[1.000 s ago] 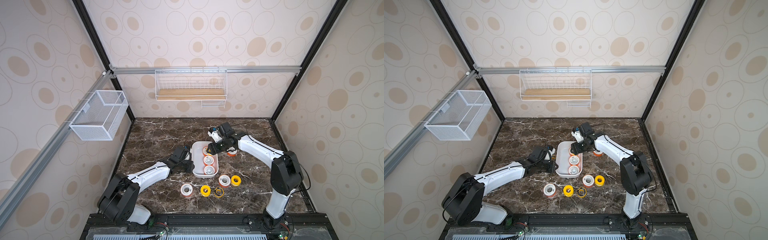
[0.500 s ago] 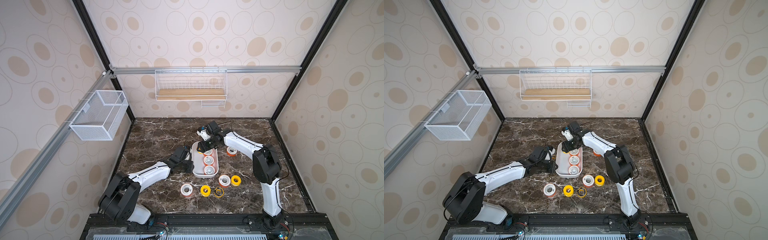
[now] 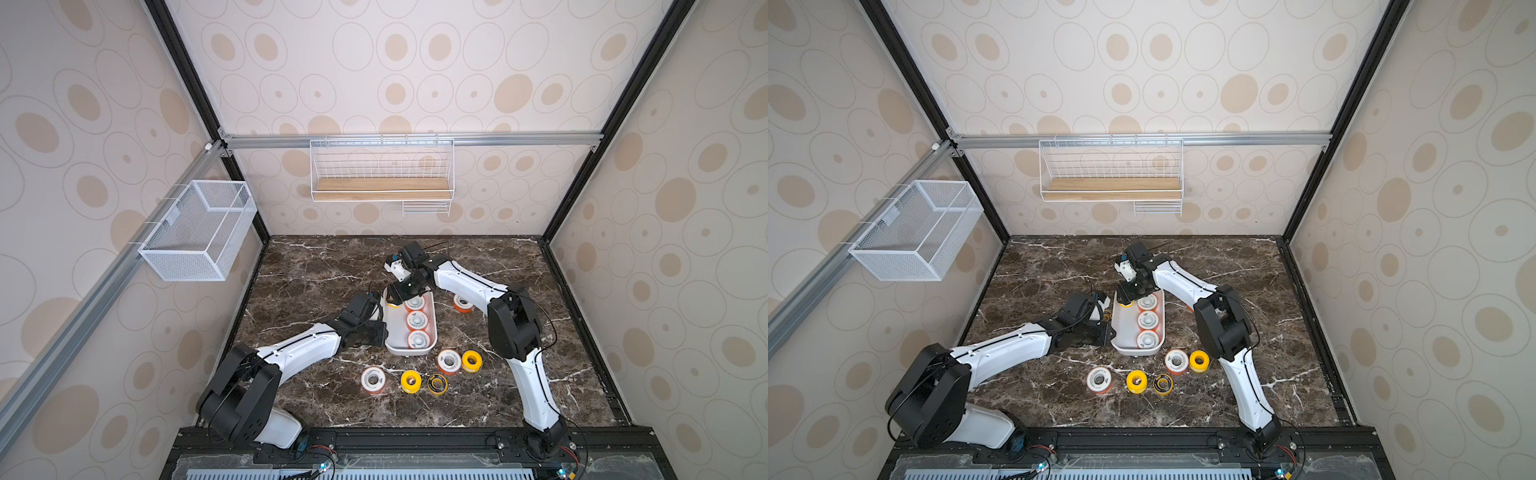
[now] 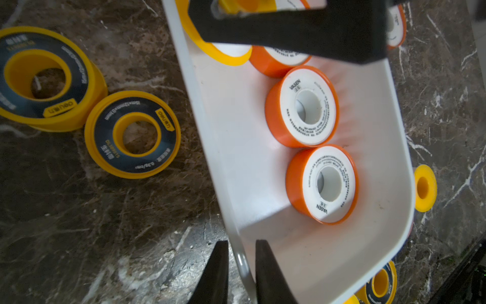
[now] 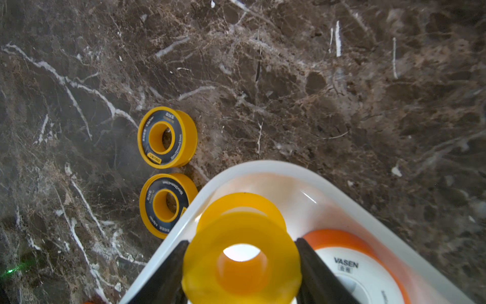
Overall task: Put the sealing tape into the storage box
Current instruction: Place the sealing tape in the storage box.
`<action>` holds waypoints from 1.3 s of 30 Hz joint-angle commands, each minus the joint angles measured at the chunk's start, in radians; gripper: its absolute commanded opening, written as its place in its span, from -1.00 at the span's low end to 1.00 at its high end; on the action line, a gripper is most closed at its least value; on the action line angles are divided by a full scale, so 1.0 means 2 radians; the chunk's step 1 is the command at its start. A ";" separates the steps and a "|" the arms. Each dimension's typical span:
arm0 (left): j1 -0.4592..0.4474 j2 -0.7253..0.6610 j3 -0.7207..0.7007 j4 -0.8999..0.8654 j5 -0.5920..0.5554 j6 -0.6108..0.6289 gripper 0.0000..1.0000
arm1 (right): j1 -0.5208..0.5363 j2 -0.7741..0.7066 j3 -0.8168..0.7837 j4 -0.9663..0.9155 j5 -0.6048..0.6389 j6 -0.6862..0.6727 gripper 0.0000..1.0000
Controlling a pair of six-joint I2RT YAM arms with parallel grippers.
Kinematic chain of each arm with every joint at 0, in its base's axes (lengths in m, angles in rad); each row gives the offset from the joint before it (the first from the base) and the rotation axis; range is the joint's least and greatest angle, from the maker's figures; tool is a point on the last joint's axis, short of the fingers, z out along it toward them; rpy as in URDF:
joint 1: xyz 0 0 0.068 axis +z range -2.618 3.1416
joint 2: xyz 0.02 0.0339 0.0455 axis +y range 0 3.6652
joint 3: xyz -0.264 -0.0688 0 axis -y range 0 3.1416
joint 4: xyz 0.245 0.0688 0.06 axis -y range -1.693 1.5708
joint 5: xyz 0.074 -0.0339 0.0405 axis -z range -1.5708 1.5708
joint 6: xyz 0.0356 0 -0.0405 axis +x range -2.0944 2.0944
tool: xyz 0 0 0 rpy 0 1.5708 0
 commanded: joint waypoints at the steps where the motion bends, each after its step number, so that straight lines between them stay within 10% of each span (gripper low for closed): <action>1: 0.002 0.003 0.011 -0.012 -0.003 0.002 -0.54 | 0.006 0.020 0.022 -0.030 0.017 -0.007 0.23; 23: 0.003 -0.026 0.028 -0.050 -0.017 0.017 -0.21 | 0.009 -0.011 0.017 -0.028 0.013 -0.004 0.50; 39: 0.033 -0.092 0.037 -0.100 -0.119 0.036 -0.06 | -0.040 -0.283 -0.277 0.125 0.025 0.004 0.49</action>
